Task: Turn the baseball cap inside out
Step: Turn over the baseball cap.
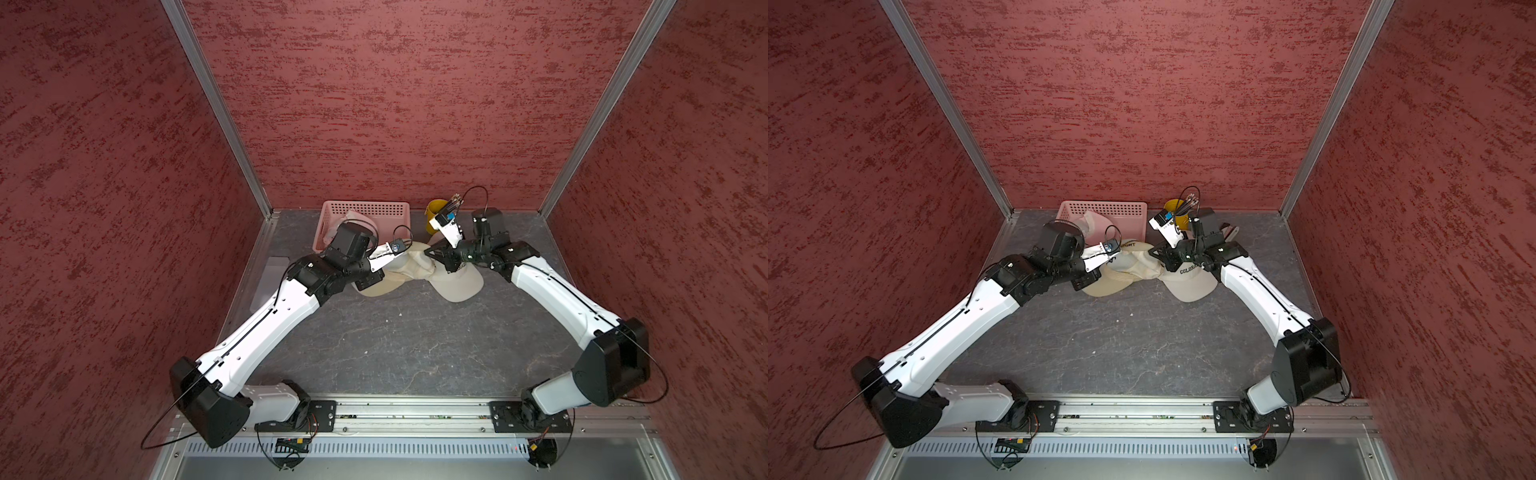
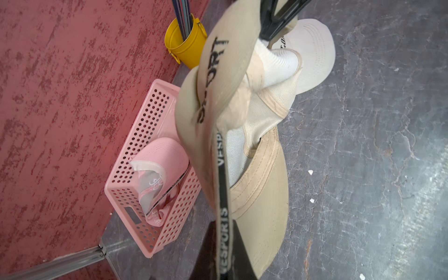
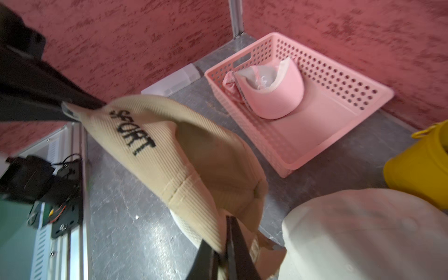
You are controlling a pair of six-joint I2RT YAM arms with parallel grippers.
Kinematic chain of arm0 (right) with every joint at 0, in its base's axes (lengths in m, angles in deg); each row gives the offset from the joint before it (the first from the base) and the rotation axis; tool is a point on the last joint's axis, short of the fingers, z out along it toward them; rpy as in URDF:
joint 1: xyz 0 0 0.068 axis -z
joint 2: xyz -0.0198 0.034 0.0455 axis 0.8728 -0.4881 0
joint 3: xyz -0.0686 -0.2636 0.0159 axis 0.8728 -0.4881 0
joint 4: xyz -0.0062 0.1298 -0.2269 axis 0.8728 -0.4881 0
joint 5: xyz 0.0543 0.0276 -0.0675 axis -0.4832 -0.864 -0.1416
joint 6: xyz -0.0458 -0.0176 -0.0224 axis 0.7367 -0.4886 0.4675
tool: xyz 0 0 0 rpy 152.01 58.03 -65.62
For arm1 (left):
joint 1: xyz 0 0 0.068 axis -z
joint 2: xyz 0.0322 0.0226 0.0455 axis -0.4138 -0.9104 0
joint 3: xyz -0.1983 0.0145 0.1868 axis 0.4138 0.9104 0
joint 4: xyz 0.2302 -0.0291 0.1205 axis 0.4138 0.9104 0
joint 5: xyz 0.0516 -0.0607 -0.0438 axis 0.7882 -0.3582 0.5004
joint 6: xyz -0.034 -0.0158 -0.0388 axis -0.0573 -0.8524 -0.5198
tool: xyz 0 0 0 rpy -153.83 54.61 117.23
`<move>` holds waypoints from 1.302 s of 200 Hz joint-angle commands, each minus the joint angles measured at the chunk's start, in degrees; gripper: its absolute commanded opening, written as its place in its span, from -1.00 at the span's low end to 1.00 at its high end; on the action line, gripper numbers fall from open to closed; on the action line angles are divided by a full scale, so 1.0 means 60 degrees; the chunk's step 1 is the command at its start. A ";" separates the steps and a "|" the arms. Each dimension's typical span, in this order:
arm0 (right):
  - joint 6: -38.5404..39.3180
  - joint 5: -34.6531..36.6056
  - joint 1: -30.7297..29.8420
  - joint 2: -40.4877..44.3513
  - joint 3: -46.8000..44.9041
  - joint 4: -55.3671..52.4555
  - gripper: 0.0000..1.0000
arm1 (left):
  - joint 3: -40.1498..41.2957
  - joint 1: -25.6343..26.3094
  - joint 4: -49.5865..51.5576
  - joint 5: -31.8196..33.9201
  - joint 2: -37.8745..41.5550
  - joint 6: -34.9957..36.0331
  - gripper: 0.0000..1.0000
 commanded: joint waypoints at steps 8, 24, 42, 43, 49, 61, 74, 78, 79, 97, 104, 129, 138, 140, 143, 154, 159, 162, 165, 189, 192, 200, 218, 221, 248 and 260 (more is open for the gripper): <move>-0.2567 0.3978 0.0055 0.0803 0.0058 0.0980 -0.91 | -0.0613 -0.0132 0.0312 0.1520 -0.0399 -0.2706 -1.00; -0.3167 0.5139 0.0016 0.0794 0.0418 0.0268 -0.86 | -0.0816 -0.0245 0.0513 0.1849 -0.0545 -0.3677 -1.00; -0.3514 0.5746 -0.0050 0.0620 0.0812 -0.0584 -0.79 | -0.0856 -0.0307 0.0491 0.1981 -0.0433 -0.4554 -1.00; -0.3533 0.5771 -0.0049 0.0603 0.0830 -0.0634 -0.78 | -0.0856 -0.0315 0.0499 0.1979 -0.0424 -0.4589 -1.00; -0.3686 0.5891 -0.0052 0.0512 0.0959 -0.0941 -0.75 | -0.0869 -0.0322 0.0499 0.1973 -0.0351 -0.4836 -1.00; -0.4106 0.6081 -0.0092 0.0424 0.1150 -0.1435 -0.68 | -0.1000 -0.0322 0.0569 0.2016 -0.0270 -0.5396 -1.00; -0.4544 0.6097 -0.0278 0.0424 0.1104 -0.1479 -0.58 | -0.1165 -0.0306 0.0737 0.1769 -0.0213 -0.5890 -1.00; -0.4600 0.6085 -0.0363 0.0230 0.1064 -0.1383 -0.51 | -0.1211 -0.0286 0.0799 0.1622 -0.0194 -0.5993 -1.00; -0.4597 0.6080 -0.0381 0.0188 0.1058 -0.1356 -0.50 | -0.1232 -0.0282 0.0806 0.1550 -0.0188 -0.6011 -1.00; -0.4626 0.6194 -0.0644 -0.0156 0.1138 -0.0970 -0.38 | -0.1382 -0.0194 0.1035 0.0426 -0.0076 -0.6357 -1.00; -0.4595 0.6131 -0.0648 -0.0303 0.1245 -0.0857 -0.33 | -0.1373 -0.0151 0.1087 -0.0012 0.0009 -0.6526 -1.00; -0.4253 0.5557 -0.0633 -0.0390 0.1567 -0.0218 -0.19 | -0.0885 -0.0138 0.0940 -0.1087 0.0610 -0.7064 -1.00; -0.4025 0.5148 -0.0606 -0.0383 0.1868 -0.0303 -0.07 | -0.0679 -0.0146 0.0875 -0.1129 0.0866 -0.7129 -1.00; -0.3960 0.5022 -0.0597 -0.0382 0.1949 -0.0351 -0.03 | -0.0636 -0.0176 0.0862 -0.1118 0.0919 -0.7147 -1.00; -0.3853 0.4862 -0.0591 -0.0402 0.2073 -0.0456 0.02 | -0.0578 -0.0200 0.0838 -0.1115 0.0998 -0.7187 -1.00; -0.3640 0.4553 -0.0493 -0.0425 0.2532 -0.0936 0.11 | -0.0357 -0.0322 0.0698 -0.1230 0.1267 -0.7145 -1.00; -0.3580 0.4390 -0.0403 -0.0414 0.2652 -0.1080 0.12 | -0.0235 -0.0348 0.0585 -0.1276 0.1379 -0.7058 -1.00; -0.3589 0.4278 -0.0323 -0.0395 0.2689 -0.1144 0.13 | -0.0182 -0.0373 0.0516 -0.1261 0.1446 -0.7024 -1.00; -0.3627 0.4152 -0.0225 -0.0365 0.2704 -0.1200 0.15 | -0.0117 -0.0400 0.0467 -0.1259 0.1502 -0.6981 -1.00; -0.4095 0.2098 0.0810 -0.0110 0.2266 -0.1035 0.23 | 0.0101 -0.0648 0.0245 -0.1501 0.1743 -0.6615 -1.00; -0.4128 0.1809 0.0928 -0.0084 0.2150 -0.0959 0.24 | 0.0120 -0.0682 0.0204 -0.1533 0.1769 -0.6588 -1.00; -0.4152 0.0965 0.1182 -0.0013 0.1827 -0.0683 0.25 | 0.0195 -0.0764 0.0064 -0.1695 0.1856 -0.6496 -1.00; -0.4353 -0.0894 0.1592 0.0073 0.1105 0.0107 0.27 | 0.0377 -0.1001 -0.0345 -0.2149 0.2116 -0.6288 -1.00; -0.4382 -0.1169 0.1624 0.0073 0.1008 0.0220 0.26 | 0.0422 -0.1022 -0.0435 -0.2256 0.2166 -0.6238 -1.00; -0.4722 -0.2992 0.1659 -0.0076 0.0370 0.1310 0.27 | 0.0849 -0.1201 -0.1301 -0.3279 0.2630 -0.5720 -1.00; -0.4764 -0.3471 0.1673 -0.0235 0.0214 0.1628 0.28 | 0.1056 -0.1201 -0.1718 -0.3888 0.2826 -0.5378 -1.00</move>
